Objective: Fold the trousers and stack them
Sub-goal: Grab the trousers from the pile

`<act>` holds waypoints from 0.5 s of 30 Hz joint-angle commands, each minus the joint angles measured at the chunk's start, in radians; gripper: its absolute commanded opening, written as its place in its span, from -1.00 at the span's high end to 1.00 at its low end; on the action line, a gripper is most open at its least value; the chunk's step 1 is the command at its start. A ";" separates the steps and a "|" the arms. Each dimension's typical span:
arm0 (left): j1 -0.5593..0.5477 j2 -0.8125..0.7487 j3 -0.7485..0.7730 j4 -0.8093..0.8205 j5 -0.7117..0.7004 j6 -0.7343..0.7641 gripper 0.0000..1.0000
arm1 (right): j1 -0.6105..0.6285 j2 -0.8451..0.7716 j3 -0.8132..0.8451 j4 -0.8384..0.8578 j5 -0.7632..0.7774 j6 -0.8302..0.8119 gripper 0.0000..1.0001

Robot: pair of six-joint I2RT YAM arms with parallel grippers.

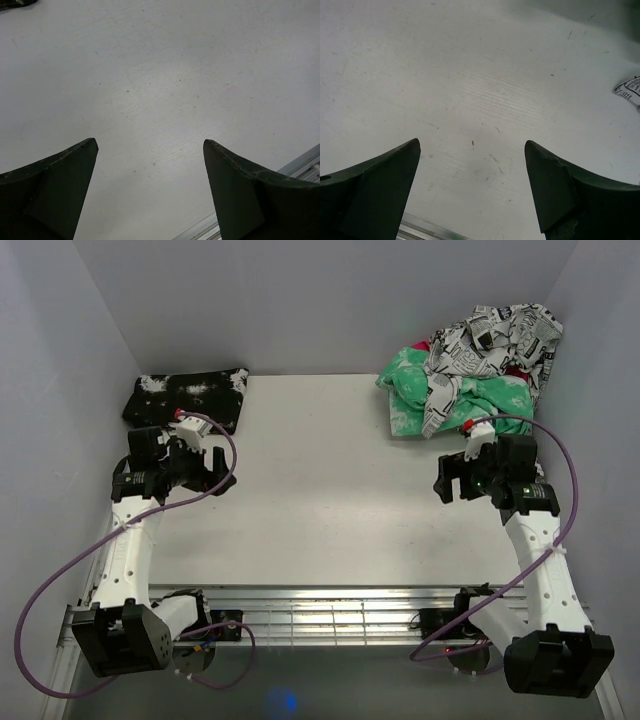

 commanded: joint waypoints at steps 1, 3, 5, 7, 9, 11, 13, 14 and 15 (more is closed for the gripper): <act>-0.002 -0.026 0.060 -0.002 0.049 -0.009 -0.96 | -0.003 0.097 0.168 0.071 0.050 0.080 -0.80; -0.001 -0.012 0.103 -0.020 0.064 -0.028 -0.96 | -0.003 0.216 0.358 0.085 0.073 0.097 -0.80; -0.001 0.006 0.143 -0.024 0.084 -0.046 -0.96 | -0.003 0.304 0.496 0.109 0.103 0.125 -0.80; -0.002 0.015 0.165 -0.025 0.099 -0.069 -0.96 | -0.003 0.454 0.703 0.122 0.158 0.146 -0.80; -0.001 0.022 0.188 -0.019 0.119 -0.095 -0.96 | -0.005 0.616 0.923 0.128 0.229 0.180 -0.80; -0.001 0.026 0.195 -0.010 0.124 -0.113 -0.96 | -0.008 0.727 1.068 0.126 0.263 0.201 -0.80; -0.002 0.028 0.200 -0.002 0.127 -0.124 -0.96 | -0.015 0.873 1.268 0.114 0.266 0.215 -0.80; -0.002 0.029 0.200 -0.001 0.129 -0.127 -0.96 | -0.017 0.912 1.314 0.117 0.277 0.222 -0.80; -0.001 0.034 0.198 0.003 0.132 -0.130 -0.96 | -0.018 0.977 1.354 0.137 0.281 0.229 -0.80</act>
